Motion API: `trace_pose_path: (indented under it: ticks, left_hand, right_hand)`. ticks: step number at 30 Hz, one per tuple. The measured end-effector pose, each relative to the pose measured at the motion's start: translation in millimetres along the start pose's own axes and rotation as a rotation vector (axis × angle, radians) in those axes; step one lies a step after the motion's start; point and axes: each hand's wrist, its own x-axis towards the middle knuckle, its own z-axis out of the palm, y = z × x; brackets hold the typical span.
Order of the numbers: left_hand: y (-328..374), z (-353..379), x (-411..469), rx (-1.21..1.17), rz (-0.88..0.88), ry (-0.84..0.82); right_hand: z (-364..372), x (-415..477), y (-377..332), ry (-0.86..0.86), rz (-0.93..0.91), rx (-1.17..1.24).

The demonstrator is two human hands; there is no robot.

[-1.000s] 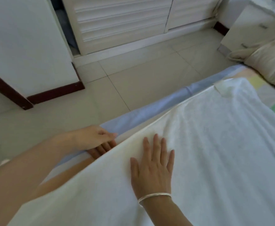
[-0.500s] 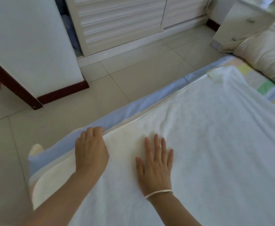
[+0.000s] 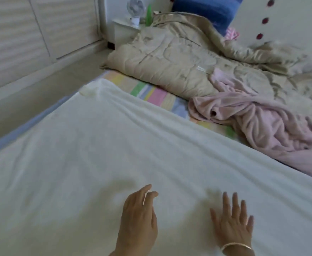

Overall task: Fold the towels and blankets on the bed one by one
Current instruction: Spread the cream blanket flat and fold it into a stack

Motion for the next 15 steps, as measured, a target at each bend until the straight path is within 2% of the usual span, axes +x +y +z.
trace_pose_path:
  ticks: [1, 2, 4, 6, 9, 11, 15]
  left_hand:
    - [26.2, 23.6, 2.5, 0.003, 0.032, -0.024]
    - [51.7, 45.5, 4.9, 0.005, 0.062, -0.049]
    - [117.8, 94.8, 7.0, 0.031, 0.134, -0.115]
    - [173.8, 134.7, 4.9, 0.064, 0.171, -0.187]
    - [245.3, 187.4, -0.6, 0.075, 0.203, -0.258]
    - [289.6, 219.9, 0.7, 0.079, 0.238, -0.276]
    - [356.9, 261.1, 6.0, 0.046, 0.228, -0.357]
  right_hand:
    - [-10.3, 7.1, 36.9, -0.047, 0.136, -0.001]
    - [-20.1, 11.0, 69.5, -0.098, 0.175, 0.002]
    - [-34.3, 16.5, 145.0, -0.200, 0.050, -0.034]
    - [-49.3, 19.6, 194.1, -0.276, -0.171, -0.010]
    - [-78.6, 25.3, 264.9, -0.135, -0.267, 0.132]
    - [-96.2, 37.4, 322.5, -0.055, -0.238, 0.115]
    - [-109.0, 73.2, 424.8, -0.068, -0.128, 0.017]
